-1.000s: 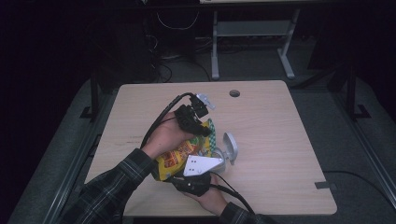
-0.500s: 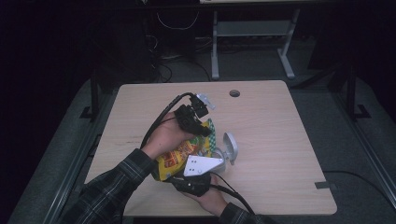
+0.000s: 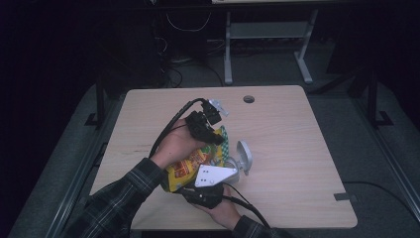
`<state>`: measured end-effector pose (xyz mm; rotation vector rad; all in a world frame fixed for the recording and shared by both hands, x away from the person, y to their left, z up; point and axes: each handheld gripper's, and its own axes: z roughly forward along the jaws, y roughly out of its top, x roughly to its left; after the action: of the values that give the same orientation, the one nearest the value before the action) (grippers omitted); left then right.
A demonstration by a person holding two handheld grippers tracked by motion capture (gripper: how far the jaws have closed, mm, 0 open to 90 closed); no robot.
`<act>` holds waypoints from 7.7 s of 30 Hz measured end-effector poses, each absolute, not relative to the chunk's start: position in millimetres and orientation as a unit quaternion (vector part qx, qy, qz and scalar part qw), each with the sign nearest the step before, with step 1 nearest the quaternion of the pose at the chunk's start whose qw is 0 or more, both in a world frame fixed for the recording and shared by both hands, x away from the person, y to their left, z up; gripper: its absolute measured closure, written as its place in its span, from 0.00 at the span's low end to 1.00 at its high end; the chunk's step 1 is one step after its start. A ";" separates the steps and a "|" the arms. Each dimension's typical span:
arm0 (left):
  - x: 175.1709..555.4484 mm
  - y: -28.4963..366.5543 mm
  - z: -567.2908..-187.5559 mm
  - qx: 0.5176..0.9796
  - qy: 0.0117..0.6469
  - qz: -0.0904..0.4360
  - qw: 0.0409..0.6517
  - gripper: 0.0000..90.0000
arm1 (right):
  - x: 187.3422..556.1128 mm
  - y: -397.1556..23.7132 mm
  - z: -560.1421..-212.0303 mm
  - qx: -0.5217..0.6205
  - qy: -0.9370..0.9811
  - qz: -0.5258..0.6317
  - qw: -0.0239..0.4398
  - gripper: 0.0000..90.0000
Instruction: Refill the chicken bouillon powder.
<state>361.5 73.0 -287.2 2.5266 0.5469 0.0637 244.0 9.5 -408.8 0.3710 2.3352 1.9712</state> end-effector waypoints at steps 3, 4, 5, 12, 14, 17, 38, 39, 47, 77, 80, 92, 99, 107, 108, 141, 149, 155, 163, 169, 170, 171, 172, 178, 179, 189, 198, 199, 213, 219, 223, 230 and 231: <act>361.9 72.8 -288.0 0.940 0.203 0.024 0.273 1.00 | 244.3 9.9 -409.1 0.121 0.758 0.641 0.031 1.00; 362.6 73.7 -287.3 0.941 0.203 0.024 0.271 1.00 | 244.8 10.3 -409.3 0.121 0.758 0.641 0.031 1.00; 362.7 74.3 -287.5 0.940 0.205 0.024 0.273 1.00 | 245.2 10.7 -409.4 0.121 0.757 0.641 0.031 1.00; 363.3 73.5 -288.3 0.940 0.206 0.023 0.272 1.00 | 245.0 10.3 -408.9 0.121 0.758 0.640 0.029 1.00; 363.6 73.3 -287.9 0.940 0.205 0.023 0.271 1.00 | 245.1 10.3 -409.0 0.121 0.757 0.641 0.029 1.00; 363.8 73.1 -287.9 0.941 0.205 0.023 0.269 1.00 | 244.9 10.5 -409.0 0.123 0.756 0.642 0.028 1.00; 363.8 70.5 -288.0 0.941 0.205 0.025 0.267 1.00 | 244.7 10.0 -408.7 0.126 0.755 0.643 0.026 1.00; 363.4 70.4 -288.2 0.941 0.206 0.026 0.269 1.00 | 244.6 10.0 -408.7 0.126 0.755 0.643 0.026 1.00; 362.7 70.1 -287.9 0.940 0.207 0.026 0.269 1.00 | 244.2 10.2 -408.5 0.126 0.754 0.644 0.027 1.00; 362.2 66.0 -286.4 0.942 0.210 0.031 0.262 1.00 | 245.2 8.8 -407.6 0.131 0.749 0.649 0.021 1.00; 362.0 65.9 -286.7 0.942 0.209 0.031 0.262 1.00 | 244.9 8.9 -407.5 0.131 0.748 0.650 0.019 1.00; 361.8 66.9 -287.7 0.941 0.210 0.029 0.265 1.00 | 244.8 9.1 -407.6 0.128 0.749 0.650 0.020 1.00; 361.3 67.6 -287.9 0.940 0.211 0.028 0.267 1.00 | 244.6 9.3 -407.7 0.127 0.750 0.649 0.021 1.00; 361.5 67.1 -288.3 0.939 0.213 0.026 0.268 1.00 | 244.4 9.2 -407.4 0.129 0.749 0.649 0.020 1.00; 361.7 67.2 -288.2 0.940 0.211 0.027 0.267 1.00 | 244.4 9.0 -407.4 0.129 0.749 0.649 0.019 1.00; 361.1 64.3 -288.4 0.940 0.212 0.028 0.265 1.00 | 244.1 8.3 -405.9 0.134 0.744 0.654 0.010 1.00; 360.9 62.7 -288.5 0.941 0.214 0.028 0.262 1.00 | 244.4 8.0 -405.7 0.135 0.744 0.655 0.009 1.00; 360.9 61.5 -288.8 0.941 0.213 0.028 0.260 1.00 | 244.7 7.8 -405.6 0.136 0.742 0.656 0.007 1.00; 360.4 59.7 -289.3 0.942 0.213 0.031 0.257 1.00 | 244.1 7.8 -405.3 0.137 0.740 0.658 0.006 1.00; 360.7 60.4 -289.8 0.941 0.215 0.029 0.259 1.00 | 244.5 7.8 -405.1 0.135 0.741 0.657 0.006 1.00; 360.6 60.5 -290.1 0.941 0.216 0.029 0.260 1.00 | 244.5 7.8 -405.2 0.135 0.742 0.657 0.006 1.00; 360.7 60.8 -290.2 0.940 0.216 0.029 0.260 1.00 | 244.6 7.9 -405.3 0.135 0.742 0.657 0.006 1.00; 360.6 60.8 -290.3 0.940 0.217 0.029 0.261 1.00 | 244.6 7.9 -405.3 0.134 0.742 0.657 0.006 1.00; 361.0 62.1 -289.9 0.940 0.217 0.029 0.261 1.00 | 244.7 8.1 -405.5 0.133 0.743 0.656 0.007 1.00; 360.8 62.7 -290.1 0.939 0.219 0.030 0.264 1.00 | 245.0 8.2 -405.6 0.132 0.744 0.655 0.007 1.00; 360.3 65.7 -289.4 0.937 0.220 0.028 0.269 1.00 | 244.8 9.5 -407.4 0.127 0.746 0.653 0.013 1.00; 360.9 70.2 -288.7 0.935 0.221 0.019 0.278 1.00 | 245.4 10.3 -409.5 0.121 0.751 0.649 0.009 1.00; 360.7 70.8 -288.3 0.935 0.220 0.018 0.278 1.00 | 245.4 10.4 -409.9 0.121 0.751 0.649 0.008 1.00; 358.4 86.0 -286.7 0.927 0.227 -0.003 0.298 1.00 | 250.1 14.4 -421.8 0.128 0.766 0.630 -0.002 1.00; 357.2 92.6 -285.8 0.921 0.236 -0.005 0.311 1.00 | 250.7 15.6 -424.7 0.129 0.771 0.624 -0.001 1.00; 355.8 97.1 -283.6 0.921 0.232 -0.004 0.314 1.00 | 250.7 16.0 -425.2 0.127 0.772 0.623 0.003 1.00; 353.1 106.8 -278.8 0.915 0.228 -0.006 0.332 1.00 | 251.3 17.0 -427.7 0.134 0.778 0.614 0.005 1.00; 352.6 108.5 -277.6 0.914 0.228 -0.006 0.336 1.00 | 251.6 17.0 -428.1 0.135 0.778 0.613 0.007 1.00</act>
<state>352.6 108.5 -277.6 2.3828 0.5949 -0.0166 251.6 17.0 -428.1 0.4213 2.4347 1.9185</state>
